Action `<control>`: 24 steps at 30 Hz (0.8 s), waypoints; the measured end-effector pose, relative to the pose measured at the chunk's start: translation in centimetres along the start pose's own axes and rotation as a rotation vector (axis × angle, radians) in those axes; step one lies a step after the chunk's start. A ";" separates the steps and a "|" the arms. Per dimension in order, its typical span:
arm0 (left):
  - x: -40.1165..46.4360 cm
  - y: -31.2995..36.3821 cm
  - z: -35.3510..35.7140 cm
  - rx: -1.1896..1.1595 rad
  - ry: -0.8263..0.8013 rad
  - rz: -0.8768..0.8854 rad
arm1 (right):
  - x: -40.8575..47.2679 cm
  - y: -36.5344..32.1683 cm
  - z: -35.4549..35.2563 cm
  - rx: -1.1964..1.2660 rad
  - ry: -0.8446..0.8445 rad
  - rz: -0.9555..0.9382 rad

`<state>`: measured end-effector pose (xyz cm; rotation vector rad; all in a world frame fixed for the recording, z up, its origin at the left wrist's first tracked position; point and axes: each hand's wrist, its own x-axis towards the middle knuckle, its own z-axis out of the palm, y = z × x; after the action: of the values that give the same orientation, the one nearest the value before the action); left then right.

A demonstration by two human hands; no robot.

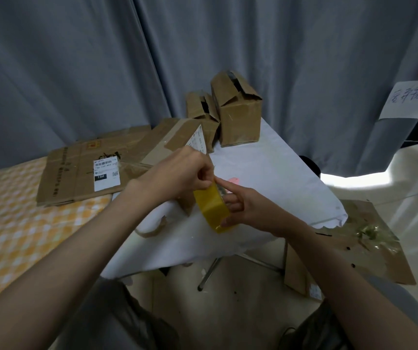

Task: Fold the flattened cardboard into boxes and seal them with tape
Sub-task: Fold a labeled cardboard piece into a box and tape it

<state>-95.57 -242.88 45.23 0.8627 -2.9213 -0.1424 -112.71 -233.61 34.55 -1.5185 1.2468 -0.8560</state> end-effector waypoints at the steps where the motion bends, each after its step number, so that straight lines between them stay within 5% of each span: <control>1: 0.1 0.0 -0.1 0.012 -0.020 0.014 | 0.0 0.0 0.0 0.001 -0.002 0.000; 14: 0.2 0.2 0.7 0.121 -0.061 0.163 | 0.2 0.2 -0.1 -0.018 -0.014 -0.022; 24: -1.2 -1.9 1.2 -0.213 -0.008 0.017 | -0.2 -0.3 -0.4 0.024 0.014 -0.094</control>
<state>-93.73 -243.75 43.76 0.8050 -2.8514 -0.4477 -113.02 -233.54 34.93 -1.5646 1.1786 -0.9407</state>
